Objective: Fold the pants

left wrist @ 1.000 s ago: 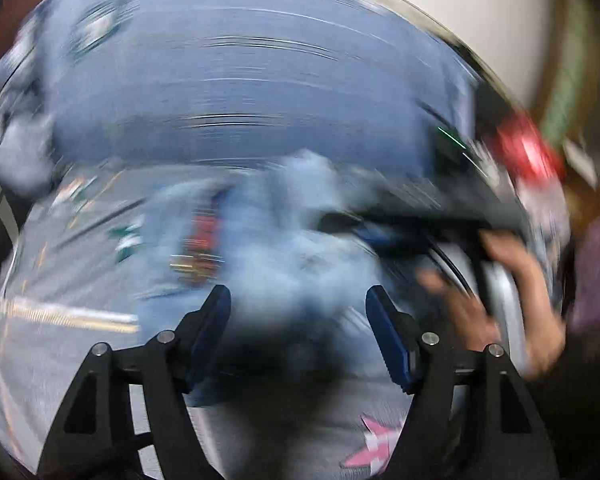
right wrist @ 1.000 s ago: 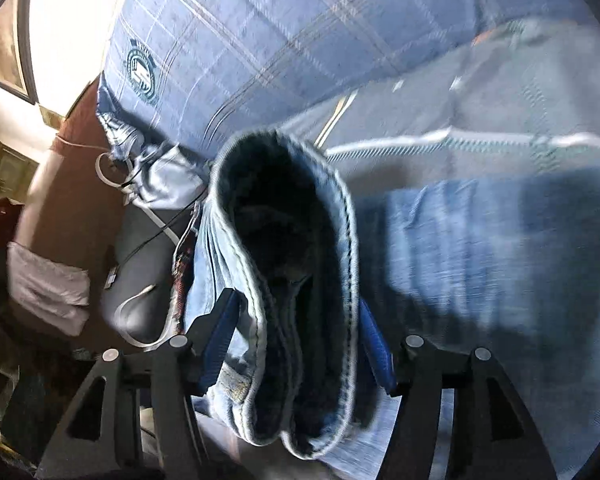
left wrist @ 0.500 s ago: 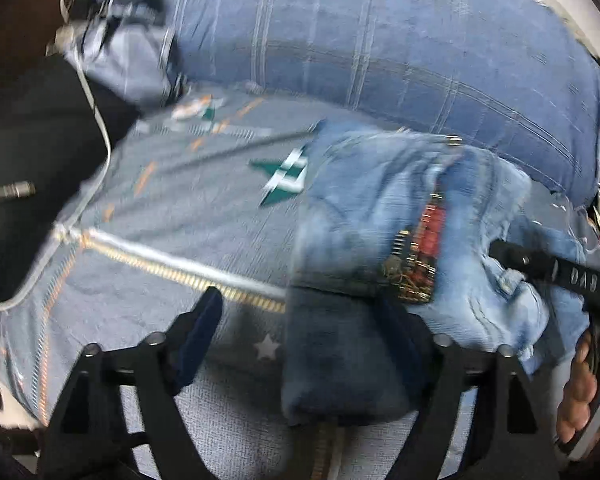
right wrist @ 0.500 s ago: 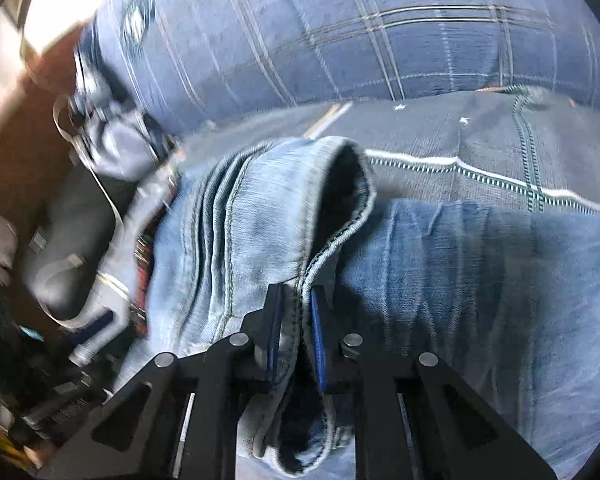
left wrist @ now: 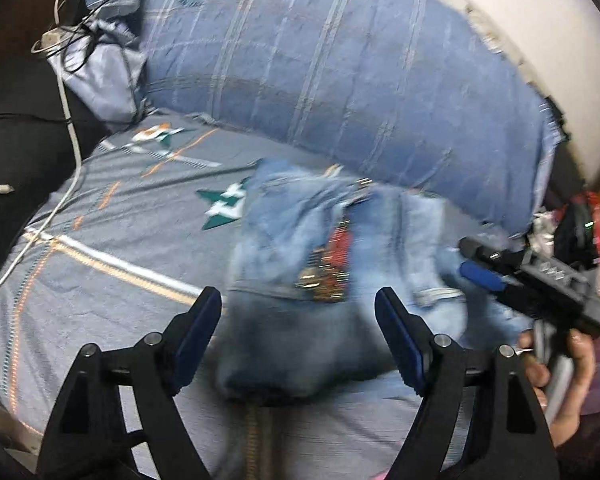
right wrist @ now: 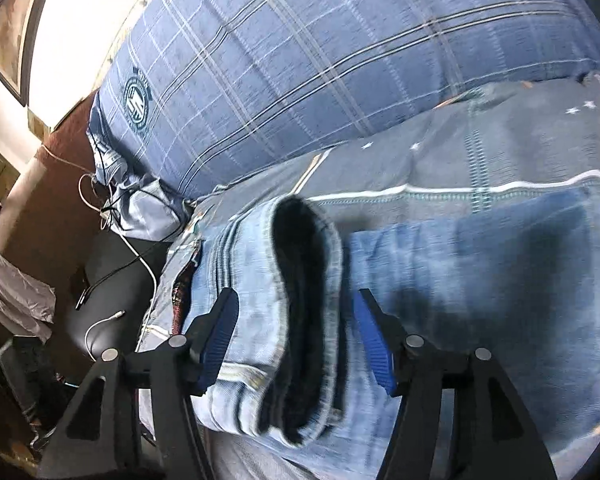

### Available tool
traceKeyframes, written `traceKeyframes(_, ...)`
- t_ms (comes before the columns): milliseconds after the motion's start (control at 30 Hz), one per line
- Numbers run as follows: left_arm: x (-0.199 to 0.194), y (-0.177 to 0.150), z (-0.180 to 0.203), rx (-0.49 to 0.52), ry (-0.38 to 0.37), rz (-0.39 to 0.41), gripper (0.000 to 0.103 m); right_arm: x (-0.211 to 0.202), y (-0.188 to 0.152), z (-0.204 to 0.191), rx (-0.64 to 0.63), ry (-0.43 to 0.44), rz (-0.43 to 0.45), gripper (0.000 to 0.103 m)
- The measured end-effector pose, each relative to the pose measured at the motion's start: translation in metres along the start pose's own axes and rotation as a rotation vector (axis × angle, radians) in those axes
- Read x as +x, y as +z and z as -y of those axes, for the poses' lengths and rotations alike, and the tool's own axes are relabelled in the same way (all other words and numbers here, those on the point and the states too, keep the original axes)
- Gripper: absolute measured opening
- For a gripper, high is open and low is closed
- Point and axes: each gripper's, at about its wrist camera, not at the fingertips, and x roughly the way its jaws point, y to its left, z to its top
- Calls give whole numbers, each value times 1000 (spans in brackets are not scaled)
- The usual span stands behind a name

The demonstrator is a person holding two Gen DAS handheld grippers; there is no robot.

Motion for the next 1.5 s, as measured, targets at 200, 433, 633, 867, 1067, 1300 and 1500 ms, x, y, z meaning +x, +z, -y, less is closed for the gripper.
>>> traceKeyframes(200,5,-8,43,47,-97,-24,80,-27,4,36,34,-126,27,61)
traceKeyframes(433,36,-29,89,131,-130,-131,80,-57,7,85,93,-161,41,61)
traceKeyframes(633,39,-37,104,137,-137,-126,80,-53,6,116,156,-278,-29,62)
traceKeyframes(867,33,-40,112,148,-205,-113,80,-70,7,140,228,-271,6,67)
traceKeyframes(1067,34,-46,122,156,-261,-125,80,-80,3,170,331,-268,2,68)
traceKeyframes(1300,45,-69,166,317,-294,-186,80,-80,-6,196,460,-24,-31,67)
traceKeyframes(1500,74,-103,226,614,-266,-243,80,-81,-15,204,512,0,-59,55)
